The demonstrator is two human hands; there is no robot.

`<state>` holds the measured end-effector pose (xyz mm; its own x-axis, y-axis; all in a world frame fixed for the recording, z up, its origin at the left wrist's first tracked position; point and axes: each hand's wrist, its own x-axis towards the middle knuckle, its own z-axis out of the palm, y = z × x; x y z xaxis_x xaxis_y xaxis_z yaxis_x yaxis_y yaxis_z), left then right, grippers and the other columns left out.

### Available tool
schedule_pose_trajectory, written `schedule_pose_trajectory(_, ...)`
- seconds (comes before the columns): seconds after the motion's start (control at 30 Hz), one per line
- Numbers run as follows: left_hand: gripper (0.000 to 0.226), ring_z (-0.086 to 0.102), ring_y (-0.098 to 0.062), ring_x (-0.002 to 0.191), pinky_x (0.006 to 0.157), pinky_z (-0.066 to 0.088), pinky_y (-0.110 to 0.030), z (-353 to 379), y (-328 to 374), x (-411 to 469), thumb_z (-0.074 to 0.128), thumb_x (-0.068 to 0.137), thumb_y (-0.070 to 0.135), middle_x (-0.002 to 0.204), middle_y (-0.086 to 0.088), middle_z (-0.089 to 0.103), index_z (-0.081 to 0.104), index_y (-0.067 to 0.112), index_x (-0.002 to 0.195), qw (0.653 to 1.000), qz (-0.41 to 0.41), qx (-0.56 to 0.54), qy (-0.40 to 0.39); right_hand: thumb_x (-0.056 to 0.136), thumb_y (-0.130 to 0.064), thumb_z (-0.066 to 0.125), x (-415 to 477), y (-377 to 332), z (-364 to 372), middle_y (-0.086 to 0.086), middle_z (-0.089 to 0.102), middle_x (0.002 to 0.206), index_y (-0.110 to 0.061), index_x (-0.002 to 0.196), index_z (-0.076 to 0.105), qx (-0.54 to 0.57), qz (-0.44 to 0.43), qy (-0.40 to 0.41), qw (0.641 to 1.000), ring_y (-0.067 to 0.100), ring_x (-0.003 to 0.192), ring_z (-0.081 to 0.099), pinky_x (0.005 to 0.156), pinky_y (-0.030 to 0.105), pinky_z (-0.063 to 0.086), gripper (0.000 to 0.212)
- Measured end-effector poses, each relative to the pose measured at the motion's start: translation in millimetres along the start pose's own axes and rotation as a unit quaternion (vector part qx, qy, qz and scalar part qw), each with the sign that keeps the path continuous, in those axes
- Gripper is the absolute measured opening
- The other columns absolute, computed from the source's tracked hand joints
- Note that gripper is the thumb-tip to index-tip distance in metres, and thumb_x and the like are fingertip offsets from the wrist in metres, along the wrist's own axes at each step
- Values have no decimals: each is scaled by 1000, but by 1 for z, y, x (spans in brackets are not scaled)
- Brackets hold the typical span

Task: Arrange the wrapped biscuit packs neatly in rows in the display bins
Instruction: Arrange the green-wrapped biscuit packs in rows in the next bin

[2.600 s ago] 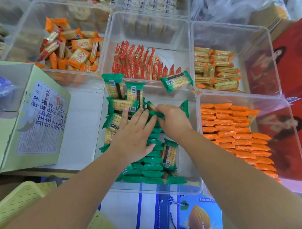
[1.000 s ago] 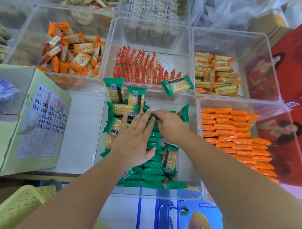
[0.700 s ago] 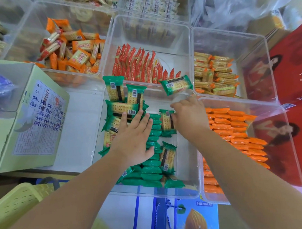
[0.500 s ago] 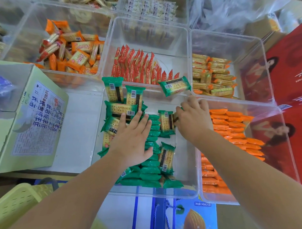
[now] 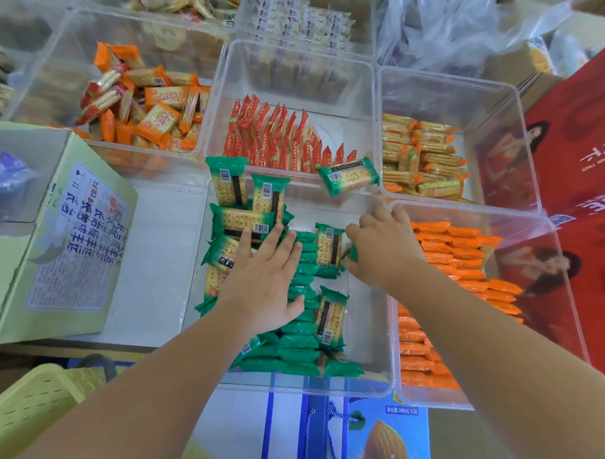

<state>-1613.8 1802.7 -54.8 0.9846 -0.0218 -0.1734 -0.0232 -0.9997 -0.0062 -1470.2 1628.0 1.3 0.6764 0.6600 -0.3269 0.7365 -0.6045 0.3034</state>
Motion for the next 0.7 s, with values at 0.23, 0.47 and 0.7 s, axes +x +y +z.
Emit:
schedule_pose_trajectory(0.23,91,-2,-28,153,115,-9,-65,-1,0,-1,25,86,71,167,-6,15,23,15,158,1000,5,-3,-4,86,-59,59,-5,4,-23,0,61,91,-21,102,66,246,124,182,944,19,72,56,52,26,39,42)
schedule_pose_trajectory(0.47,91,-1,-28,154,115,-8,-65,0,0,-1,27,87,71,167,-7,16,26,14,157,1000,5,-5,1,94,-53,61,27,-31,-22,4,66,88,-15,96,66,331,138,109,927,23,75,62,63,35,53,38)
schedule_pose_trajectory(0.7,90,1,-28,153,117,-2,-66,-1,0,-1,28,87,70,166,-8,19,29,13,156,1000,7,-6,-7,103,-20,49,57,-47,3,11,69,102,-13,108,68,365,80,55,926,31,91,63,73,36,50,21)
